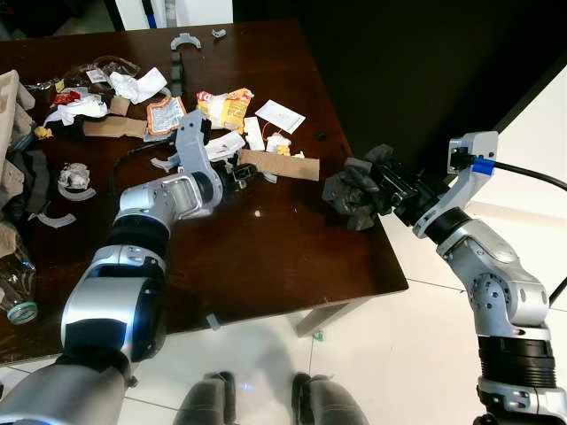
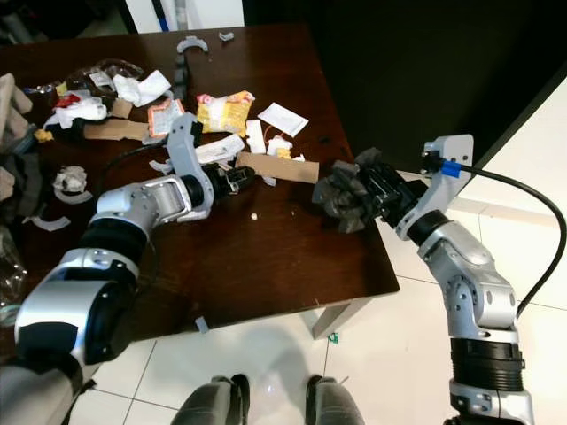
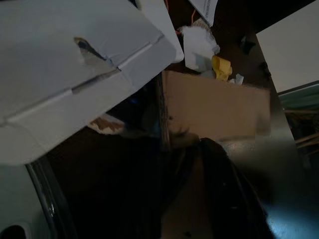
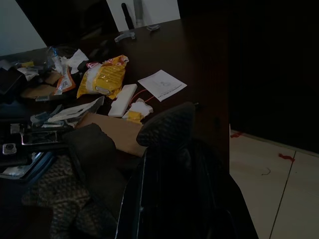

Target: Picking trash to rubbish bin

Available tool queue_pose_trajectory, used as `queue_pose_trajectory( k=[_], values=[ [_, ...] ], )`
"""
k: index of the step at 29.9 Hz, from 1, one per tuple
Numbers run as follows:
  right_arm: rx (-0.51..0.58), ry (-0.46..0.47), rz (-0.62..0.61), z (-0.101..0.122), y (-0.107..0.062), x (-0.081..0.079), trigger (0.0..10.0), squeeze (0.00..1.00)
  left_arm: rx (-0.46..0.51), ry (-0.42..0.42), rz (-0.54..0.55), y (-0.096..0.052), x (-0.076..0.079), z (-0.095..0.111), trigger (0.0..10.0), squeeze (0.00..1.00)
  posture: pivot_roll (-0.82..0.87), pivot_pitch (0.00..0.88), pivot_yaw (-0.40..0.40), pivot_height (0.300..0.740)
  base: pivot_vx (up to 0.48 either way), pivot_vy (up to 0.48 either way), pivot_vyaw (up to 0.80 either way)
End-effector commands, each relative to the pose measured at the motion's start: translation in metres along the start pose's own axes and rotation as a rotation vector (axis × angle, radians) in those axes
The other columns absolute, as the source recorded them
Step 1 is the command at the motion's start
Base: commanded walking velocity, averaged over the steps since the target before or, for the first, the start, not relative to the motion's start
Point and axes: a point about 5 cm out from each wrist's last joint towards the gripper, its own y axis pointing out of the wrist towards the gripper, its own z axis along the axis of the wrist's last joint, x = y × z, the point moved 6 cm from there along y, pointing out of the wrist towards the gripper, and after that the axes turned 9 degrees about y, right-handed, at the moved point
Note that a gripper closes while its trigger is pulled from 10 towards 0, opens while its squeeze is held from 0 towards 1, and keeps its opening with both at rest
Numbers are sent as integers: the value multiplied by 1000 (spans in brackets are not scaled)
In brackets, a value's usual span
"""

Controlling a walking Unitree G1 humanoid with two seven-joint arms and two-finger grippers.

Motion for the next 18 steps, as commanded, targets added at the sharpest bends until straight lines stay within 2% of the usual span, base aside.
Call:
queue_pose_trajectory(
  k=[1,9,11,13,15,16,17,18],
  values=[
    [7,8,-1,2,-3,-1,10000,0,-91,-14,47,-3,-14,-27,0,0,-59,307,2,740,0,0,0],
    [31,33,15,5,-3,-5,10000,0,-50,31,109,-9,-27,-19,0,0,-57,299,6,740,0,0,0],
    [51,50,27,8,-2,-7,10000,0,5,89,130,-12,-30,-5,0,0,-50,290,8,740,0,0,0],
    [57,56,30,9,-2,-7,10000,0,22,103,133,-13,-29,-1,0,0,-50,290,8,740,0,0,0],
    [64,59,35,9,0,-8,10000,0,74,151,130,-16,-26,11,0,0,-47,283,9,740,0,0,0],
    [66,60,35,9,1,-8,10000,0,108,159,109,-17,-21,19,0,0,-39,275,9,740,0,0,0],
    [70,63,39,10,2,-9,10000,0,181,167,37,-20,-5,33,0,0,-37,272,9,740,0,0,0],
    [70,63,39,10,2,-9,10000,0,181,167,37,-20,-5,33,0,0,-37,272,9,740,0,0,0]
  ],
)
